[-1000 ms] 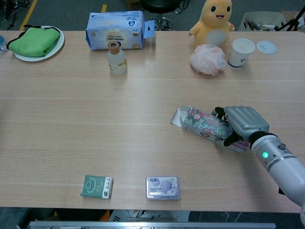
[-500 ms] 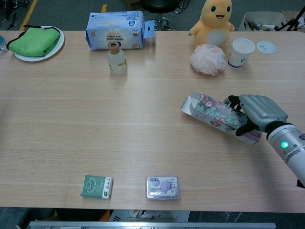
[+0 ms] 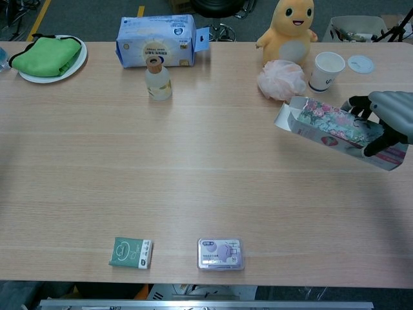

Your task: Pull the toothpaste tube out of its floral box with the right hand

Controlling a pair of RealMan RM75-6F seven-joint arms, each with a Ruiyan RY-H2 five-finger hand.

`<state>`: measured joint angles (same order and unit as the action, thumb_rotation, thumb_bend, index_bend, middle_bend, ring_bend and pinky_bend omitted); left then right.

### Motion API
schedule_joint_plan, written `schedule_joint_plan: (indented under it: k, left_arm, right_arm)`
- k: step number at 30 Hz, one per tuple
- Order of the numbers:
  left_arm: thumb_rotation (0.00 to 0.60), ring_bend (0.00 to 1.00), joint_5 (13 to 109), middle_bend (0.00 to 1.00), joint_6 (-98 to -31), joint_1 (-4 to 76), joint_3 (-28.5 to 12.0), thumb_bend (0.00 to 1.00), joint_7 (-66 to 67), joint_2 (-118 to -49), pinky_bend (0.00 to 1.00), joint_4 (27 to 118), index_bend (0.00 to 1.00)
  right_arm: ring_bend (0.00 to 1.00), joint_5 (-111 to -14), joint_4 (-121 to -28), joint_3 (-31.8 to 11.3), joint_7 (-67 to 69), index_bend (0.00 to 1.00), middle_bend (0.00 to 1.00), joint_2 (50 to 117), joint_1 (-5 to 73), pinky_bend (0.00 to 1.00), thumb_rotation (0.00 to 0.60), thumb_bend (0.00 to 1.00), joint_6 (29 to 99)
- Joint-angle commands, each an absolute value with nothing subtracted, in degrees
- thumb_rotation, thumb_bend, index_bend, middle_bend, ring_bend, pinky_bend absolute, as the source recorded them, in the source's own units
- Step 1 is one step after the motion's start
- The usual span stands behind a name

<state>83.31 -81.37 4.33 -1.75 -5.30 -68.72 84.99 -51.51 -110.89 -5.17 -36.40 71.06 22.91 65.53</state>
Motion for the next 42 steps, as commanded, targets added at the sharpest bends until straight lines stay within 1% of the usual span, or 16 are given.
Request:
schedule_joint_plan:
  k: [1,6,12,16,20,24,27,30,32,36,42]
  left_arm:
    - [0.6,0.0,83.43,0.0,-81.4,4.39,-1.72,0.17,-5.24,-68.71,0.24,85.11,0.01]
    - [0.6,0.0,83.52,0.0,-81.31,4.52,-1.66,0.17,-5.13,-68.77,0.24,85.2,0.01]
    - [0.6,0.0,83.38,0.0,-81.33,4.5,-1.67,0.17,-5.13,-68.7,0.24,85.32,0.01]
    - [0.6,0.0,83.45,0.0,-81.42,4.48,-1.63,0.17,-5.25,-68.67,0.24,85.32,0.01]
    - [0.6,0.0,83.24,0.0,-81.24,4.48,-1.61,0.17,-5.48,-68.73,0.24,85.1,0.01]
    - [0.6,0.0,83.2,0.0,-81.17,4.48,-1.57,0.17,-5.64,-68.87,0.24,84.87,0.01]
    - [0.6,0.0,83.22,0.0,-81.18,4.51,-1.58,0.17,-5.61,-68.91,0.24,84.83,0.01]
    - [0.6,0.0,83.21,0.0,-81.19,4.53,-1.6,0.17,-5.67,-68.92,0.24,84.81,0.01]
    - [0.6,0.0,83.21,0.0,-81.16,4.54,-1.59,0.17,-5.69,-68.93,0.24,84.78,0.01]
    - [0.6,0.0,83.16,0.0,-81.12,4.56,-1.59,0.17,-5.78,-68.96,0.24,84.71,0.01]
    - [0.6,0.0,83.15,0.0,-81.1,4.54,-1.54,0.17,-5.83,-69.02,0.24,84.68,0.01]
  right_arm:
    - [0.34,-45.61,-114.98,-5.88,-40.27,0.43,0.45,67.52,25.35,0.51,0.6,0.31,65.0]
    - [0.34,-37.35,-117.92,-5.55,-42.87,0.44,0.45,64.0,28.96,0.51,0.6,0.31,61.79]
    - [0.34,-29.76,-118.72,-4.71,-43.84,0.45,0.46,61.51,33.52,0.51,0.6,0.32,57.37]
    - [0.35,-24.83,-119.07,-3.63,-44.73,0.45,0.46,60.42,36.82,0.52,0.6,0.32,55.16]
    - [0.35,-19.01,-119.84,-2.05,-45.48,0.45,0.46,58.31,40.84,0.52,0.6,0.33,51.34]
    - [0.36,-13.68,-120.19,0.45,-46.93,0.46,0.47,55.55,45.64,0.52,0.6,0.33,46.21]
    - [0.36,-9.58,-120.3,3.5,-49.03,0.46,0.47,53.5,50.41,0.52,0.6,0.34,42.41]
    - [0.36,-6.75,-120.3,6.29,-50.83,0.46,0.47,52.4,54.37,0.52,0.6,0.35,40.68]
    - [0.36,-5.19,-120.49,8.54,-52.35,0.46,0.47,52.24,57.08,0.52,0.6,0.36,41.12]
    - [0.36,-3.46,-121.23,11.99,-54.84,0.46,0.47,53.56,60.61,0.52,0.6,0.36,45.5]
    - [0.36,-2.59,-122.51,14.11,-55.4,0.46,0.47,55.64,62.64,0.52,0.6,0.37,51.73]
